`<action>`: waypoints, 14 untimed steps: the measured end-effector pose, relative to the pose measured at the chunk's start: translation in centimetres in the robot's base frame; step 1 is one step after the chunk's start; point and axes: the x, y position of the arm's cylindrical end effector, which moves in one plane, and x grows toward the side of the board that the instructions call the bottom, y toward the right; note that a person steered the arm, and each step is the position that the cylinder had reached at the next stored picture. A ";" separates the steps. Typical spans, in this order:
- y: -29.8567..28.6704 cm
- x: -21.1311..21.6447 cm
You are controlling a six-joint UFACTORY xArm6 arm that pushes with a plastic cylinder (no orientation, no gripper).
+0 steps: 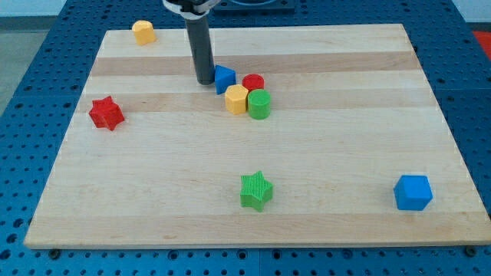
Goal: Point your arm to the top left corner
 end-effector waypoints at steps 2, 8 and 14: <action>2.7 0.7; -10.3 -14.4; -21.1 -14.4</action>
